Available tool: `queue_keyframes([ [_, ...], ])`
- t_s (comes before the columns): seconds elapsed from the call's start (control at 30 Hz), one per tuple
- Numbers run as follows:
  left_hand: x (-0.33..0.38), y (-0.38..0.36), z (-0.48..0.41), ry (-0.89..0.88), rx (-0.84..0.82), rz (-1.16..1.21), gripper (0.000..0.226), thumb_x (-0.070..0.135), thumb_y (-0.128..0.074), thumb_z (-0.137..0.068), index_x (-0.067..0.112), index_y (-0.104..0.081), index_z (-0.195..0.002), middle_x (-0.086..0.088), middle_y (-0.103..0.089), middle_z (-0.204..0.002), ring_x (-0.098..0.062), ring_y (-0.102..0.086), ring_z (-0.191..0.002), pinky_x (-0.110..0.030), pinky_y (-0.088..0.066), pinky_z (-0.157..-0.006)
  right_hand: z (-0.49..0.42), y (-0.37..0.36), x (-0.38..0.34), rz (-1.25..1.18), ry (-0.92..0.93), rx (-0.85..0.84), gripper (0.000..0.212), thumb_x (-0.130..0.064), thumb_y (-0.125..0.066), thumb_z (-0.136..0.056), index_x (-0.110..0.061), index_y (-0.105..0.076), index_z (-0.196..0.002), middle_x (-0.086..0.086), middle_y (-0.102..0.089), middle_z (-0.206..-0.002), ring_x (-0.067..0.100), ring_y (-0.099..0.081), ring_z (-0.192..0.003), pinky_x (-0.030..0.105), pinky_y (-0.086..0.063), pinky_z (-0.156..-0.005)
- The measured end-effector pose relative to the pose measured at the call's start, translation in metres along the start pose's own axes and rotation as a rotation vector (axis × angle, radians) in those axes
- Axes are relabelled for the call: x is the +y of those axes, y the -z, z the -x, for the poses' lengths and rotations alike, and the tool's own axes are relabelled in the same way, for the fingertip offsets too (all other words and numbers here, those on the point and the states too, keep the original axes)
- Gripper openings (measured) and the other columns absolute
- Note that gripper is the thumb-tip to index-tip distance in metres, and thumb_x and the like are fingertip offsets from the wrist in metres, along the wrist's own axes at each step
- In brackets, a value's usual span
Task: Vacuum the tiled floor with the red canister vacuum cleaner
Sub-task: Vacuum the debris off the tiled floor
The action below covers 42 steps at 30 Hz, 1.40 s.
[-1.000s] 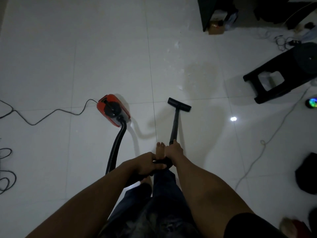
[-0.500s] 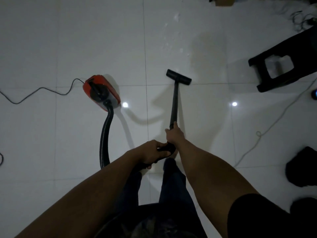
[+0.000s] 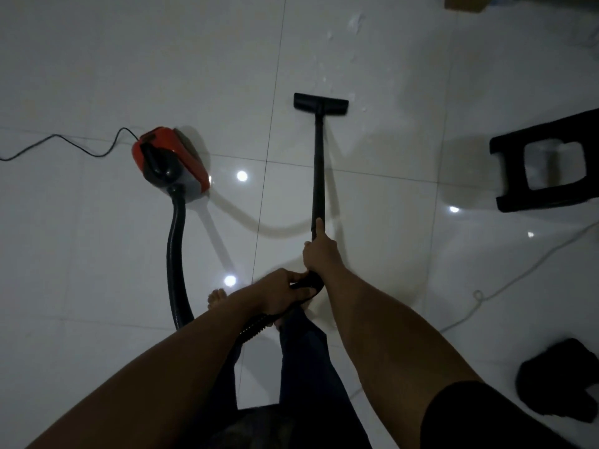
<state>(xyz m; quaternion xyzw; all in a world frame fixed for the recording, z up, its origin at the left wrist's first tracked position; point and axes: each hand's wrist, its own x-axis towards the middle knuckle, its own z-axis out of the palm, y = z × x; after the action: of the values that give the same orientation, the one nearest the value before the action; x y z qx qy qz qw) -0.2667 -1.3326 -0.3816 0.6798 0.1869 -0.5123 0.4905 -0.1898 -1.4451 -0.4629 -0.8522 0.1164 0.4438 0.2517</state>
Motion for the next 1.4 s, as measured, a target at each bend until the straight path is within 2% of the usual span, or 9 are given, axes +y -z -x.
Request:
queue_keyframes([
  [0.1, 0.025, 0.015, -0.009, -0.032, 0.031, 0.01, 0.046, 0.044, -0.057, -0.099, 0.019, -0.059, -0.137, 0.003, -0.07, -0.077, -0.003, -0.064, -0.056, -0.014, -0.049, -0.053, -0.019, 0.024, -0.019, 0.042, 0.018, -0.013, 0.073, -0.018, -0.045, -0.1, -0.035, -0.002, -0.157, 0.013, -0.06, -0.112, 0.023, -0.059, -0.087, 0.037, -0.053, -0.079],
  [0.2, 0.044, 0.037, -0.016, -0.03, 0.02, 0.035, 0.048, 0.042, -0.057, -0.099, 0.019, -0.053, -0.141, -0.001, -0.067, -0.066, -0.008, -0.062, -0.047, -0.021, -0.052, -0.049, -0.034, 0.043, -0.042, 0.074, 0.012, -0.013, 0.075, -0.017, -0.046, -0.098, -0.035, -0.002, -0.156, 0.014, -0.059, -0.111, 0.026, -0.06, -0.088, 0.037, -0.052, -0.077],
  [0.37, 0.072, 0.082, -0.031, -0.02, 0.011, 0.019, 0.062, 0.046, -0.056, -0.099, 0.003, -0.048, -0.143, -0.012, -0.071, -0.092, -0.018, -0.074, -0.075, -0.038, -0.061, -0.077, -0.059, 0.068, -0.083, 0.107, 0.01, -0.004, 0.075, -0.016, -0.046, -0.097, -0.034, -0.003, -0.157, 0.008, -0.053, -0.096, 0.025, -0.061, -0.086, 0.038, -0.054, -0.076],
  [0.47, 0.091, 0.117, -0.038, -0.026, -0.012, 0.017, 0.063, 0.046, -0.056, -0.099, 0.004, -0.046, -0.146, -0.018, -0.067, -0.102, -0.015, -0.073, -0.077, -0.026, -0.058, -0.067, -0.076, 0.083, -0.114, 0.101, -0.015, -0.005, 0.077, -0.014, -0.047, -0.097, -0.035, -0.003, -0.157, 0.008, -0.053, -0.097, 0.025, -0.06, -0.085, 0.037, -0.053, -0.074],
  [0.53, 0.107, 0.144, -0.042, -0.014, -0.023, 0.027, 0.06, 0.045, -0.055, -0.099, 0.008, -0.046, -0.145, -0.027, -0.067, -0.109, -0.028, -0.073, -0.084, -0.042, -0.061, -0.077, -0.093, 0.095, -0.137, 0.088, -0.022, 0.003, 0.077, -0.013, -0.046, -0.097, -0.035, -0.002, -0.157, 0.008, -0.053, -0.095, 0.023, -0.058, -0.081, 0.035, -0.05, -0.07],
  [0.67, 0.14, 0.201, -0.05, -0.036, -0.027, 0.021, 0.053, 0.042, -0.055, -0.1, 0.01, -0.049, -0.142, -0.012, -0.068, -0.072, -0.021, -0.062, -0.047, -0.04, -0.06, -0.062, -0.125, 0.12, -0.186, 0.022, -0.037, 0.012, 0.076, -0.013, -0.044, -0.097, -0.037, -0.003, -0.156, 0.013, -0.058, -0.108, 0.023, -0.058, -0.082, 0.037, -0.052, -0.075],
  [0.8, 0.171, 0.243, -0.057, -0.067, -0.046, 0.03, 0.051, 0.043, -0.055, -0.101, 0.018, -0.049, -0.144, -0.003, -0.066, -0.059, -0.019, -0.061, -0.043, -0.03, -0.055, -0.049, -0.151, 0.145, -0.221, 0.028, -0.044, 0.015, 0.078, -0.012, -0.046, -0.096, -0.038, -0.003, -0.156, 0.012, -0.059, -0.112, 0.017, -0.053, -0.07, 0.032, -0.046, -0.065],
  [1.03, 0.227, 0.306, -0.087, -0.073, -0.022, 0.08, 0.044, 0.041, -0.054, -0.101, 0.01, -0.059, -0.132, 0.011, -0.065, -0.051, -0.002, -0.06, -0.042, -0.014, -0.046, -0.044, -0.203, 0.196, -0.284, 0.089, -0.015, 0.011, 0.072, -0.018, -0.043, -0.097, -0.036, -0.006, -0.156, 0.014, -0.057, -0.123, 0.029, -0.061, -0.101, 0.041, -0.053, -0.088],
  [1.4, 0.342, 0.424, -0.14, -0.032, 0.049, 0.134, 0.053, 0.047, -0.056, -0.099, 0.023, -0.047, -0.145, -0.013, -0.067, -0.08, -0.02, -0.063, -0.049, -0.031, -0.055, -0.049, -0.302, 0.302, -0.406, 0.137, -0.03, -0.059, 0.081, -0.009, -0.043, -0.094, -0.037, 0.001, -0.156, 0.015, -0.058, -0.118, 0.026, -0.06, -0.088, 0.036, -0.051, -0.072],
])
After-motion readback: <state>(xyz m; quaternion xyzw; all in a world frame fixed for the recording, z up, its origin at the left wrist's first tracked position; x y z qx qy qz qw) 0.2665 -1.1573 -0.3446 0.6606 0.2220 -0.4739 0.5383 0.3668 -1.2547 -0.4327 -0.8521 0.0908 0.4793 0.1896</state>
